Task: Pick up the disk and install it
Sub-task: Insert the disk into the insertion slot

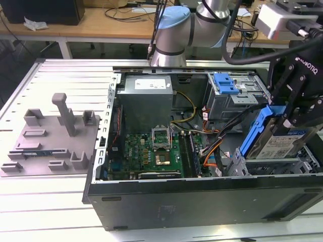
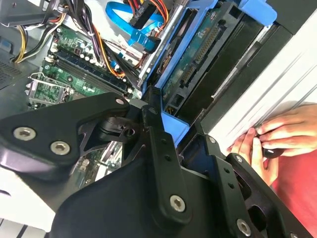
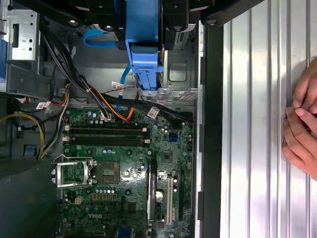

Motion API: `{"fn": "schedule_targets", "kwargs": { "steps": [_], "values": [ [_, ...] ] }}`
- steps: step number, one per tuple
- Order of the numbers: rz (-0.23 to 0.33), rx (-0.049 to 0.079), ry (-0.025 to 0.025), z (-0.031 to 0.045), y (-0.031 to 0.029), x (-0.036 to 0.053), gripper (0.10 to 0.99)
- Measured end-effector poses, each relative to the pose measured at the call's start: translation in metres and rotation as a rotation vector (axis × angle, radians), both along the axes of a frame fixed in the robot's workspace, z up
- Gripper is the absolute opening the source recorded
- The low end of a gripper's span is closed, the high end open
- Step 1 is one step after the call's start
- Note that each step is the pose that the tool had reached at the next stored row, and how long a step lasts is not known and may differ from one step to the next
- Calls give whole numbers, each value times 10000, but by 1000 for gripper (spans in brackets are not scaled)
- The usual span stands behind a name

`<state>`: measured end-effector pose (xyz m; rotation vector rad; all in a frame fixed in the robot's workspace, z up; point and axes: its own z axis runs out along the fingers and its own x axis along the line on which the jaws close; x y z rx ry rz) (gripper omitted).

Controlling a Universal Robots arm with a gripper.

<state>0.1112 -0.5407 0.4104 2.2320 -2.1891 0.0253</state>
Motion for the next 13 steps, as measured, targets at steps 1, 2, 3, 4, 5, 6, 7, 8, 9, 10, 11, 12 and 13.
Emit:
{"fn": "schedule_targets", "kwargs": {
  "steps": [1,2,3,4,5,6,7,8,9,10,11,12,13],
  "values": [
    [0,0,0,-10,0,0,369],
    [0,1,0,-21,0,0,369],
    [0,1,0,-29,0,0,369],
    [0,0,0,-40,0,0,369],
    [1,0,0,-52,0,0,369],
    [1,0,0,-62,0,0,369],
    [1,1,-1,-67,0,0,376],
    [1,-1,-1,-71,0,0,376],
    [0,0,-1,-78,0,0,435],
    [0,-4,0,-79,0,0,435],
    [0,-1,0,-80,0,0,502],
    [0,-2,0,-80,0,0,502],
    [0,0,-1,-81,0,0,502]
  ]
}}
